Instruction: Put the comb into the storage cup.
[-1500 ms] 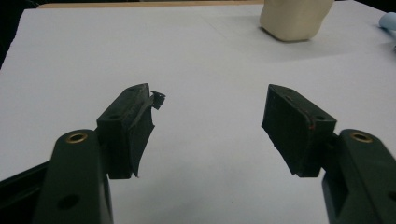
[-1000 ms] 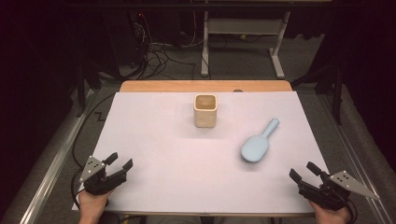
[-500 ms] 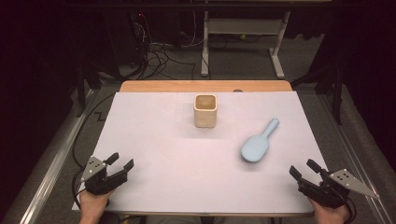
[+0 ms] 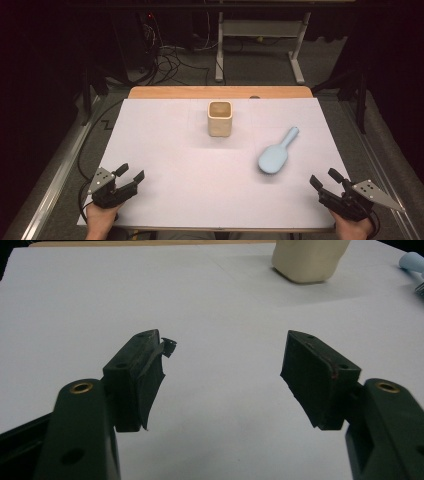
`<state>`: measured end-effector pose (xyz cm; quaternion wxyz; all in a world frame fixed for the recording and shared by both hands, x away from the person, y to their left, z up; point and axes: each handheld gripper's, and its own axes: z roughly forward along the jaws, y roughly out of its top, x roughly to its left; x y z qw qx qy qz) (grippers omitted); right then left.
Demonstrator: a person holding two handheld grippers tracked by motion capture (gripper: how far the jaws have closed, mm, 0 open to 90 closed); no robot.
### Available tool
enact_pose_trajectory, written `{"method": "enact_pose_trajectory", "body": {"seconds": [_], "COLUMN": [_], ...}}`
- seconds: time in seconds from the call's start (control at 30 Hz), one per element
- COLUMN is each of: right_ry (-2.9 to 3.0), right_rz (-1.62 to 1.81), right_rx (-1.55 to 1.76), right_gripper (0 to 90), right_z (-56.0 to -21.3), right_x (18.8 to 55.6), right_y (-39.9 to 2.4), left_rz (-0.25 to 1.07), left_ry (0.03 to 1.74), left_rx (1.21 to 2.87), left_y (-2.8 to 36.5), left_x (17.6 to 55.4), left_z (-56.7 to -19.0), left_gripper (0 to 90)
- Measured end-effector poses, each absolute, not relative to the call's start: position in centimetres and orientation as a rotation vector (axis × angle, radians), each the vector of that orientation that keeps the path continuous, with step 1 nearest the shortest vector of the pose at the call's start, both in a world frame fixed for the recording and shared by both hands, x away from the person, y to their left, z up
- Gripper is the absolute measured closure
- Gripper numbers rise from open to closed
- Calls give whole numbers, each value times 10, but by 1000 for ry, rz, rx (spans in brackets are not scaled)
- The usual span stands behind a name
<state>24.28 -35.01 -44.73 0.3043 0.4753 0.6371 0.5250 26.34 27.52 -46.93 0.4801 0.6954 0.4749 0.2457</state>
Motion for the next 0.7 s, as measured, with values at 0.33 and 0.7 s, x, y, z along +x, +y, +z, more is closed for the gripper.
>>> {"method": "enact_pose_trajectory", "body": {"seconds": [0.33,0.7], "right_ry": [1698,1705], "right_rz": [1394,1400], "right_rx": [1246,1240], "right_gripper": [285,289], "right_z": [-447,-446], "right_x": [250,257], "right_y": [-345,-339], "left_rz": [601,600], "left_ry": [1152,1145], "left_rx": [1701,1709], "left_y": [272,271], "left_x": [264,265], "left_z": [-470,-470], "left_gripper": [331,333]}}
